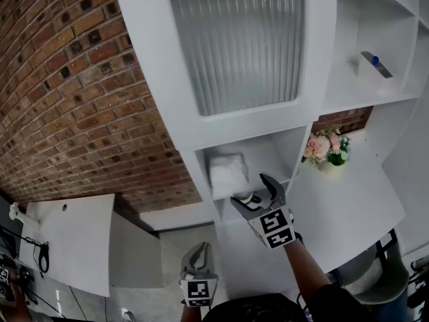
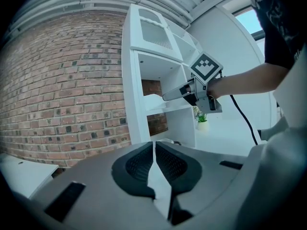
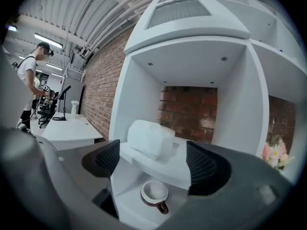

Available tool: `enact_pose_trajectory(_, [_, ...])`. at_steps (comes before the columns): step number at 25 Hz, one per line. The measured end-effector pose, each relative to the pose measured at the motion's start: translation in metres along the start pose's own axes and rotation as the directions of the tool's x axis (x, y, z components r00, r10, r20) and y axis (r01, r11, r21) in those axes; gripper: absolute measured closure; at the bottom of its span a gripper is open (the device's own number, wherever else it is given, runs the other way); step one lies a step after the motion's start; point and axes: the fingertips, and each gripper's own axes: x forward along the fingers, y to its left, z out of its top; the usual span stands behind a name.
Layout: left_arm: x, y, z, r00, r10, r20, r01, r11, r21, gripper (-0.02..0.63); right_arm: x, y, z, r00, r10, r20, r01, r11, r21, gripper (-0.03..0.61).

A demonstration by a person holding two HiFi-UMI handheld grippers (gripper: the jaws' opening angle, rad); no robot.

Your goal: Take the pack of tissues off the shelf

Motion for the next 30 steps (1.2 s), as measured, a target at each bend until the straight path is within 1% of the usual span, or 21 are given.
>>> enact_pose_trajectory(3, [0.004,0.004,-0.001,1.000,0.003,-0.003,-0.003,1.000,-0.008,0.591,0.015,-0.005,-0.002,0.999,-0.030,-0.030,0.030,0.999,0.029,0.156])
enact_pose_trajectory(7, [0.007,0.007,-0.005,1.000,0.007,-0.015,-0.007,1.000,-0.001,0.591,0.032,0.001,-0.004,0.999,-0.007,-0.053,0.010,0.998,0.061,0.156])
enact_pose_trajectory(12, [0.008,0.015,-0.006,1.000,0.012,-0.027,-0.012,1.000,-0.005,0.591,0.048,0.004,0.002,0.998,-0.016,-0.067,0.021,0.997,0.078,0.156])
enact_pose_trajectory(14, [0.008,0.019,-0.006,1.000,0.018,-0.025,-0.018,1.000,-0.010,0.591,0.054,0.004,0.003,0.997,-0.028,-0.076,0.034,0.996,0.086,0.156])
enact_pose_trajectory(17, [0.010,0.021,-0.007,0.999,0.016,-0.029,-0.017,1.000,-0.011,0.591,0.062,0.002,0.006,0.994,-0.054,-0.090,0.065,0.990,0.122,0.156])
enact_pose_trajectory(18, [0.010,0.022,-0.008,0.999,0.013,-0.031,-0.014,1.000,-0.011,0.591,0.063,0.001,0.007,0.993,-0.065,-0.098,0.077,0.989,0.129,0.143])
enact_pose_trajectory(21, [0.013,0.021,-0.010,0.999,0.006,-0.036,-0.006,1.000,-0.015,0.591,0.069,0.003,0.002,0.986,-0.081,-0.146,0.096,0.990,0.100,0.124])
enact_pose_trajectory(24, [0.015,0.021,-0.010,0.999,-0.001,-0.038,0.000,1.000,-0.010,0.591,0.076,0.007,-0.006,0.971,-0.065,-0.229,0.078,0.996,0.046,0.124])
enact_pose_trajectory(27, [0.017,0.022,-0.010,0.999,-0.004,-0.035,0.003,1.000,-0.016,0.591,0.076,0.008,-0.008,0.968,-0.061,-0.245,0.069,0.997,0.025,0.127])
enact_pose_trajectory(29, [0.017,0.023,-0.011,0.999,-0.008,-0.040,0.008,1.000,-0.007,0.591,0.074,0.007,-0.009,0.968,-0.061,-0.244,0.064,0.998,0.002,0.156])
enact_pose_trajectory(30, [0.017,0.024,-0.011,0.999,-0.010,-0.042,0.010,1.000,-0.004,0.591,0.073,0.006,-0.009,0.967,-0.061,-0.246,0.061,0.998,-0.011,0.198])
